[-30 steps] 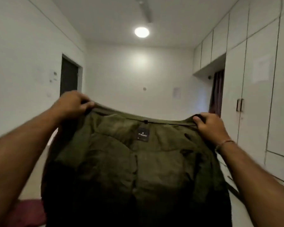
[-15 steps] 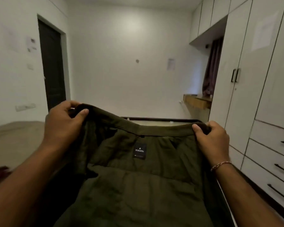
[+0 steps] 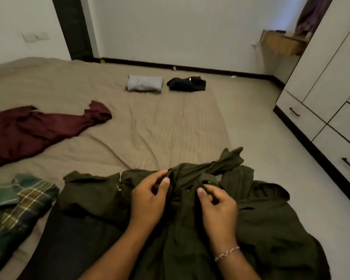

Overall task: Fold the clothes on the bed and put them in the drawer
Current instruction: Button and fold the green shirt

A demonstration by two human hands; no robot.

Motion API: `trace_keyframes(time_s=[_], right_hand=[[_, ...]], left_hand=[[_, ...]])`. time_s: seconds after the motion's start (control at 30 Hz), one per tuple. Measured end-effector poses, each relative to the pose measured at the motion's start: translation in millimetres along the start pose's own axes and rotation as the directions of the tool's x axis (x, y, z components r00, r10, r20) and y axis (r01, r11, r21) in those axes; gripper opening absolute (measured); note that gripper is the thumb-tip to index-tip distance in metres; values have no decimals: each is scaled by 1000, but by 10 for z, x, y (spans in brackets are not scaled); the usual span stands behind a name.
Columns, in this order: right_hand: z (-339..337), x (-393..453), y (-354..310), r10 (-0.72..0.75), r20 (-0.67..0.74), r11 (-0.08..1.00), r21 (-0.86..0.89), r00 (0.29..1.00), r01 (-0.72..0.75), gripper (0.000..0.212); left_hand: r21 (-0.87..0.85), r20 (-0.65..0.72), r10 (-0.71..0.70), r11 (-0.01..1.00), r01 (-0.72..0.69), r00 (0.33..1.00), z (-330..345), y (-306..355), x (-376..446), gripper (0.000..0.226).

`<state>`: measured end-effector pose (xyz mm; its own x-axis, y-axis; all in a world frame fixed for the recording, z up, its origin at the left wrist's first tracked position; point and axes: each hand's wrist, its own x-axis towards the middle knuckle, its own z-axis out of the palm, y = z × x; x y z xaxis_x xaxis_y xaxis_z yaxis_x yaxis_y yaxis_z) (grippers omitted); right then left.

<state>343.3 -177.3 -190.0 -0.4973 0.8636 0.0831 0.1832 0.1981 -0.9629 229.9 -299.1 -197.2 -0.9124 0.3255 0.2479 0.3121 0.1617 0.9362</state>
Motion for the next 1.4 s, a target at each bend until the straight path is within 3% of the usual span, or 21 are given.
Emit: trace_keyframes(time_s=[0.1,0.2,0.3,0.47,0.67,0.77,0.87,0.97,1.07,1.17,1.27,1.4], right_hand=[[87,-89,-44,118,31,976,183,992,-122,8],[191,-220,-63,317,111,790,519,942,-327,4],[267,-264,-16,385,165,687,605,908,-401,6],[319,-278,26,333,160,802,470,929,-368,6],[264,-248,61,195,129,914,336,972,-228,7],[219,-249,24,88,118,955,273,989,-117,8],[203,-251,30,-17,143,977,213,990,-13,7],[229,-237,78,-12,144,987,161,990,-12,8],[261,-177,138,76,38,975,204,996,-83,7],[250,-152,125,47,-65,976,216,997,-32,8],[267,-250,91,-94,-14,990,108,995,95,9],[298,-270,160,-191,31,981,-11,981,191,5]], left_hand=[[-122,19,-80,989,81,997,52,-50,-33,18],[-219,23,-195,956,195,981,101,-51,-151,14],[-258,83,-269,924,282,959,132,-69,-208,14],[-219,145,-278,927,305,950,158,-81,-211,20],[-2,129,-33,999,33,991,120,-69,-273,22],[-41,111,52,998,-48,992,101,-42,-267,18],[-175,123,6,984,16,992,78,7,-236,10],[-209,116,-55,975,78,992,82,-21,-218,8],[-83,42,-51,995,54,998,98,-82,-209,12],[69,-1,-51,996,51,999,97,-95,-212,9],[186,57,-8,982,-3,998,112,-82,-257,3],[133,56,8,991,-15,998,140,-77,-285,5]])
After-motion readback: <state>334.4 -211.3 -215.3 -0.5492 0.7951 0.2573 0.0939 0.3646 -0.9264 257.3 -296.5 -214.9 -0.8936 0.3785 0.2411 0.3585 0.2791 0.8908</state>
